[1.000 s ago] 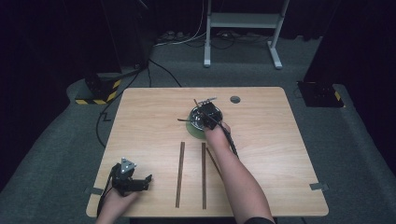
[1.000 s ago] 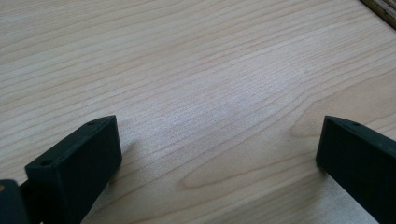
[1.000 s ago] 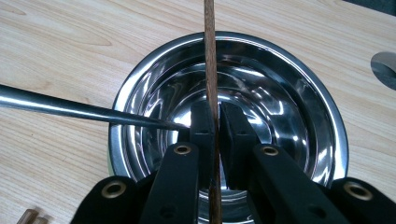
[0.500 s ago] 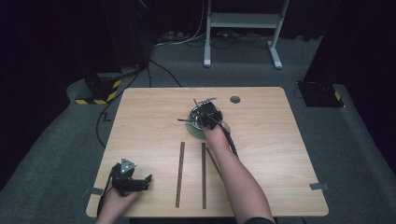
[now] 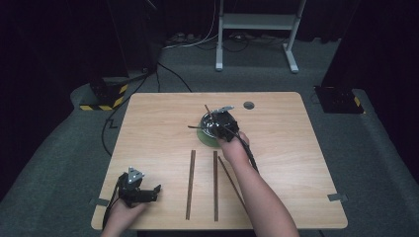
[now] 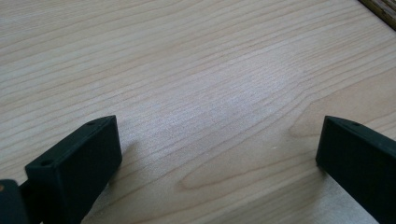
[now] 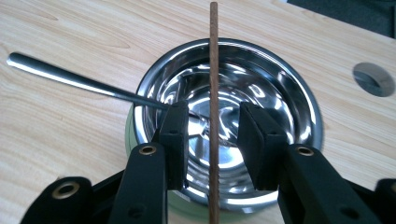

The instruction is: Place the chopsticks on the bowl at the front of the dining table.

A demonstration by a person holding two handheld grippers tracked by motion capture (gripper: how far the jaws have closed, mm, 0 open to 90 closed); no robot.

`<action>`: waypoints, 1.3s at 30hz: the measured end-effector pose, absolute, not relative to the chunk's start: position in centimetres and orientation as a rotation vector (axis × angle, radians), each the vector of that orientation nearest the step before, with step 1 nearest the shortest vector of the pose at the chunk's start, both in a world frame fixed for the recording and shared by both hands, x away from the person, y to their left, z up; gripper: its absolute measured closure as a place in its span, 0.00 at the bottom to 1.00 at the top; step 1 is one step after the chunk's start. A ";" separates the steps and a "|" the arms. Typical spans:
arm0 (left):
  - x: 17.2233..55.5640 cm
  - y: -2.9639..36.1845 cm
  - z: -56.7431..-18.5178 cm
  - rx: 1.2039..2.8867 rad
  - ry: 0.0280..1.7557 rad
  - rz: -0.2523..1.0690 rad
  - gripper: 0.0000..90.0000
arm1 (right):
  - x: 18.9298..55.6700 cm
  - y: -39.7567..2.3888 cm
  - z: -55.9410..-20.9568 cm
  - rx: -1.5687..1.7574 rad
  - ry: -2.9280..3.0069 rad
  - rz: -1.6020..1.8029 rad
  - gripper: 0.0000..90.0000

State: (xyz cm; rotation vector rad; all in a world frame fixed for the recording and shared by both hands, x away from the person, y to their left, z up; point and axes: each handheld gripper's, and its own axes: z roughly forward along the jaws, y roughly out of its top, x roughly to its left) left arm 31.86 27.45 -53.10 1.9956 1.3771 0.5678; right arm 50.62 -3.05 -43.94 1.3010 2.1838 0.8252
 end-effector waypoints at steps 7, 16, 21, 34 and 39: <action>31.9 27.4 -53.1 1.998 1.372 0.564 0.00 | 47.7 -5.4 -43.5 1.301 2.180 0.860 0.62; 31.9 27.4 -53.1 1.998 1.372 0.565 0.00 | 44.6 -8.3 -43.7 1.307 2.182 0.906 0.60; 31.9 27.4 -53.1 1.998 1.372 0.565 0.00 | 42.5 -10.0 -44.3 1.305 2.177 0.944 0.58; 31.9 27.4 -53.1 1.998 1.372 0.565 0.00 | 37.7 -11.3 -46.7 1.301 2.201 0.959 0.59; 31.9 27.4 -53.1 1.998 1.372 0.565 0.00 | 36.8 -10.7 -47.7 1.271 2.230 0.938 0.59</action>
